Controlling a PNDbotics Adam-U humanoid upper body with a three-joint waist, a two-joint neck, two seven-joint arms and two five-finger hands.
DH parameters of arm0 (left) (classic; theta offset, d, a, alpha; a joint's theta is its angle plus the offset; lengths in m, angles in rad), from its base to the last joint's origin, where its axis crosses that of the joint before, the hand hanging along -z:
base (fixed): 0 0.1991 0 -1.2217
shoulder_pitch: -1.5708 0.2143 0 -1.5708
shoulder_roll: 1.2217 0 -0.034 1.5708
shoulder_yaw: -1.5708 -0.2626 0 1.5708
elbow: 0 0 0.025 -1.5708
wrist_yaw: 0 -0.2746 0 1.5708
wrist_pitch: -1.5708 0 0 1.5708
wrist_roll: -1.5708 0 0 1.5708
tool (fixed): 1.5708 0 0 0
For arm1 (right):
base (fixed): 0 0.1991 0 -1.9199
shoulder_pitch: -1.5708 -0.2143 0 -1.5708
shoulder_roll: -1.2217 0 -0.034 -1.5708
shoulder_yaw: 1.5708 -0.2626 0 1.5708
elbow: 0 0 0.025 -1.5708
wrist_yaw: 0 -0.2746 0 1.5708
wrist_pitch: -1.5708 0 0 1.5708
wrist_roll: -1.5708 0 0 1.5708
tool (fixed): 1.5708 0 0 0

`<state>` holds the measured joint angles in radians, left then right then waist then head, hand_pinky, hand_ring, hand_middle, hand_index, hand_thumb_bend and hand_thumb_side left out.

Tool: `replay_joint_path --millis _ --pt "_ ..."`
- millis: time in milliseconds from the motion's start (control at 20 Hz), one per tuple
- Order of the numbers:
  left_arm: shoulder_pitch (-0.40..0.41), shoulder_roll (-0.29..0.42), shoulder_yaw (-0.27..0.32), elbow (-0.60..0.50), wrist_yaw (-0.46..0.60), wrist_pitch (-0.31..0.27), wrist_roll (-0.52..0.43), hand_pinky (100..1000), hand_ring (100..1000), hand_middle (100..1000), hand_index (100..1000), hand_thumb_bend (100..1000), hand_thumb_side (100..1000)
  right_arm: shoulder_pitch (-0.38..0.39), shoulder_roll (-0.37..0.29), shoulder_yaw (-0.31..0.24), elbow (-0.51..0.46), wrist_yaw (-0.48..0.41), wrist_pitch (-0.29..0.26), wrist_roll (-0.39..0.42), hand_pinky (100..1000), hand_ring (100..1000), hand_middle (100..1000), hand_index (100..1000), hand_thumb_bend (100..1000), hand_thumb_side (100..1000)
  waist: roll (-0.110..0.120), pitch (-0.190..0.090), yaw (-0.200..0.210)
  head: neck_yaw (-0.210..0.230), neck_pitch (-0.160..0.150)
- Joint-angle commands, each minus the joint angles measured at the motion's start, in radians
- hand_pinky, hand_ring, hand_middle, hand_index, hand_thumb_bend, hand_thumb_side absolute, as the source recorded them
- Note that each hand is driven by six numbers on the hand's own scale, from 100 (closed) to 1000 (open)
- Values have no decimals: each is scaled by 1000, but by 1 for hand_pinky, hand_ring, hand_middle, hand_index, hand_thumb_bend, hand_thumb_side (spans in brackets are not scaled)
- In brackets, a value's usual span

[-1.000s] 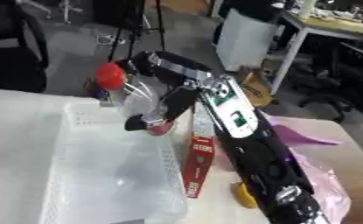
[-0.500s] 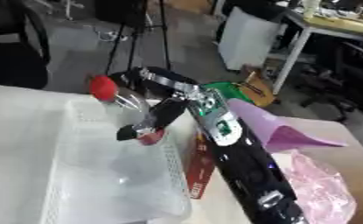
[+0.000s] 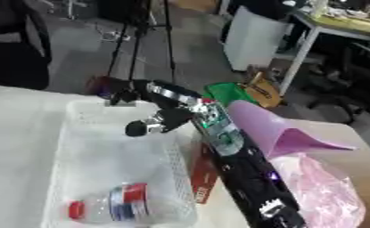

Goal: Pick up objects on the table and place them in the box.

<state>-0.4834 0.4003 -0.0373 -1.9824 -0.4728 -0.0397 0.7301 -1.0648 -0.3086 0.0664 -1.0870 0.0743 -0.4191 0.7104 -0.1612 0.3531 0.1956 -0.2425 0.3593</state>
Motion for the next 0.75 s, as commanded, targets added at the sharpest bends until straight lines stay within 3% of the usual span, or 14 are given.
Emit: replay_joint_path --millis 50,250,400,450,500,650,750 --pt "-10 15 7 -18 -3 -5 6 877 875 829 793 100 1000 -7 -15 0 -1 -4 -214 197 945 1000 844 977 797 779 15 -15 -5 5 -9" --pt "-9 15 6 -18 -3 -4 -1 876 873 824 788 100 1000 -1 -19 -10 -12 -19 -203 197 939 1000 829 957 769 779 18 -13 -11 9 -9" --pt "-5 17 10 -18 -3 0 -2 875 872 823 787 100 1000 16 -32 -45 -58 -75 -174 194 936 1000 825 952 720 840 25 -14 -22 16 -7" --pt "-5 17 11 -18 -3 0 0 875 872 823 787 100 1000 22 -36 -55 -79 -96 -159 192 934 1000 832 950 872 990 27 -14 -25 17 -7" --pt "-4 17 11 -18 -2 -1 1 874 871 822 787 100 1000 32 -42 -71 -110 -124 -147 173 929 1000 815 936 679 900 31 -14 -31 19 -6" --pt "-1 17 15 -18 -6 2 3 873 870 821 787 100 1000 75 -71 -95 -236 -189 -119 77 921 1000 807 919 657 959 40 -16 -46 26 -6" --pt "2 15 19 -18 -9 6 10 872 869 821 788 100 1000 116 -101 -119 -339 -198 -143 -37 902 1000 795 889 639 1000 51 -18 -62 38 -7"
